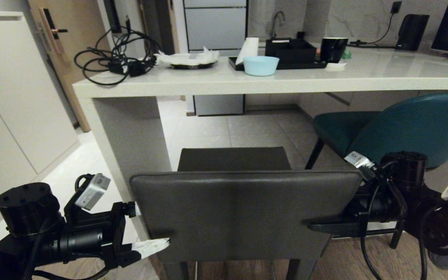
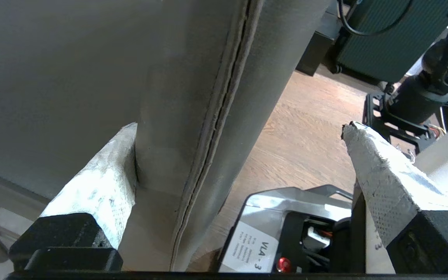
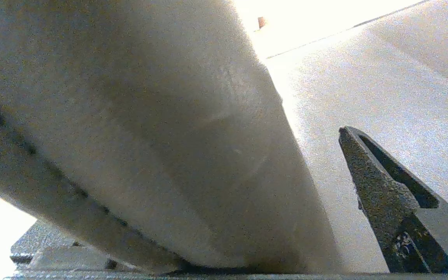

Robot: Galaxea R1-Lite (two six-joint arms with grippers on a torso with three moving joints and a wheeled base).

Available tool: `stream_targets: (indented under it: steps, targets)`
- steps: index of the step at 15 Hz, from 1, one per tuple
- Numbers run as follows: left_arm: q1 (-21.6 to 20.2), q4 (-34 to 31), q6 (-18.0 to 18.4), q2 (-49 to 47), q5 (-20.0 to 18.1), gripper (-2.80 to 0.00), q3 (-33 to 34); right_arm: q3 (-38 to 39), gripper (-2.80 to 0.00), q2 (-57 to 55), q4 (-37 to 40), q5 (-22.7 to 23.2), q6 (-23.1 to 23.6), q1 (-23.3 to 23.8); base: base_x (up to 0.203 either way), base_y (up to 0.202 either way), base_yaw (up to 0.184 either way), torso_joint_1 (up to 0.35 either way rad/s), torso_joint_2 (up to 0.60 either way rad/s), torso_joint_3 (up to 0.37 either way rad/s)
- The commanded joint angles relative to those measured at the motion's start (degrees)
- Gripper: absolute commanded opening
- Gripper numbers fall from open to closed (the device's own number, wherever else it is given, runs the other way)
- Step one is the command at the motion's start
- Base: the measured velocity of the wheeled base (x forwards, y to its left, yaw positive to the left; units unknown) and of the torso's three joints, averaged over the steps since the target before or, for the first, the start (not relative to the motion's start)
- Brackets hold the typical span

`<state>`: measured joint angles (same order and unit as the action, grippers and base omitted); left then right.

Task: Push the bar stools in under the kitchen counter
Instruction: Pull the gray chair out from under the dining table

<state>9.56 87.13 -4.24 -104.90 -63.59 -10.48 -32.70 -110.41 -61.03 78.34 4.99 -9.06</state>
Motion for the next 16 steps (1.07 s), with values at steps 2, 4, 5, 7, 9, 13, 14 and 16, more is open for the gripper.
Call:
stream_targets:
  steps: [2, 4, 5, 7, 9, 13, 14, 16]
  targets:
    - [0.7, 0.5, 0.1, 1.3, 0.3, 0.0, 2.0, 0.9, 0.0, 0.9, -0.4, 0.2, 0.0, -0.2, 0.0, 0.0, 0.0, 0.0, 0.0, 0.0]
    - [0.9, 0.5, 0.1, 2.2, 1.1, 0.0, 2.1, 1.7, 0.0, 1.2, -0.5, -0.2, 0.0, -0.3, 0.0, 0.0, 0.0, 0.0, 0.0, 0.0]
    - [1.3, 0.5, -0.1, 2.5, 1.2, 0.0, 2.2, 2.0, 0.0, 1.1, -1.4, -0.2, 0.0, -0.3, 0.0, 0.0, 0.0, 0.0, 0.0, 0.0]
    - [1.9, 0.5, -0.1, 2.8, 1.3, 0.0, 2.8, 2.5, 0.0, 1.1, -2.8, -0.4, -0.4, -0.4, 0.0, 0.0, 0.0, 0.0, 0.0, 0.0]
    - [2.6, 0.5, 0.0, 2.9, 2.9, 0.0, 2.8, 2.7, 0.0, 1.1, -2.9, -0.5, -0.6, -0.3, 0.0, 0.0, 0.0, 0.0, 0.0, 0.0]
    - [3.0, 0.5, -0.1, 2.8, 3.3, 0.0, 2.8, 2.6, 0.0, 0.8, -2.9, -0.5, -0.6, -0.3, -0.124, 0.0, -0.001, 0.005, 0.0, 0.0]
    - [3.0, 0.5, -0.1, 2.8, 3.3, 0.0, 2.7, 2.5, 0.0, 0.7, -2.9, -0.5, -0.6, -0.2, -0.196, 0.0, -0.001, -0.002, 0.0, 0.002]
    - [3.0, 0.5, -0.1, 2.8, 3.5, 0.0, 2.7, 2.3, 0.0, 0.7, -2.9, -0.5, -0.6, 0.0, -0.197, 0.0, -0.001, 0.001, 0.0, 0.003]
